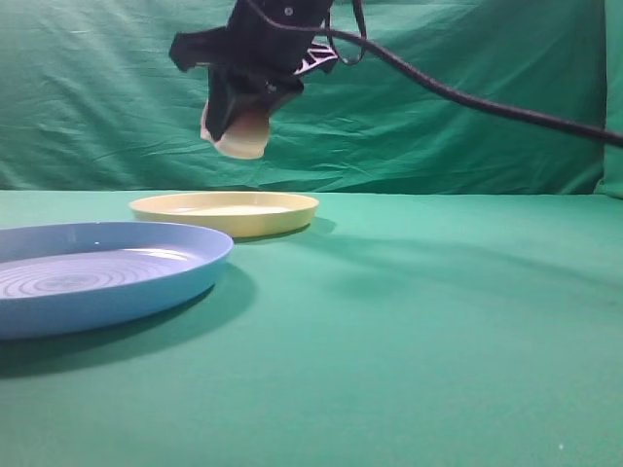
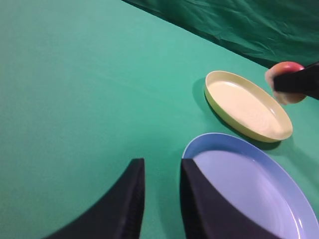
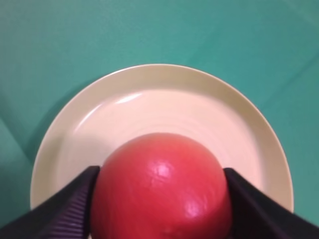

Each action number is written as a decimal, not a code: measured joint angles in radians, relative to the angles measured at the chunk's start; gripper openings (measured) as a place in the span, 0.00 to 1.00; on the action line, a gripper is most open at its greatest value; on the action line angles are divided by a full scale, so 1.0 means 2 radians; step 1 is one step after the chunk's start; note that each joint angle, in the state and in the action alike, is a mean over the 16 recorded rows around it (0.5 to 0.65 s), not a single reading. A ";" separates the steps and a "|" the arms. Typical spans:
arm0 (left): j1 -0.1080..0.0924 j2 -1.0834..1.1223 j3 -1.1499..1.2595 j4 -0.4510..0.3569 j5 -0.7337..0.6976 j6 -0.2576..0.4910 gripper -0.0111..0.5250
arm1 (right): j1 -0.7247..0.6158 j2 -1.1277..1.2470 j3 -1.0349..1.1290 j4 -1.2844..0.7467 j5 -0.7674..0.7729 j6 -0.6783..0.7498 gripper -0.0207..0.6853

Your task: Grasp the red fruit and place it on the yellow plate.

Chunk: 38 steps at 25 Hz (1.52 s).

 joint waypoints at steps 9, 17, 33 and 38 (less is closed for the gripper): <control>0.000 0.000 0.000 0.000 0.000 0.000 0.31 | -0.003 -0.058 -0.003 -0.027 0.074 -0.002 0.71; 0.000 0.000 0.000 0.000 0.000 0.000 0.31 | -0.006 -0.177 0.000 -0.041 0.202 0.040 0.26; 0.000 0.000 0.000 0.000 0.000 0.000 0.31 | -0.004 -0.527 0.260 -0.031 0.185 0.105 0.03; 0.000 0.000 0.000 0.000 0.000 0.000 0.31 | -0.004 -0.634 0.377 -0.025 0.143 0.108 0.03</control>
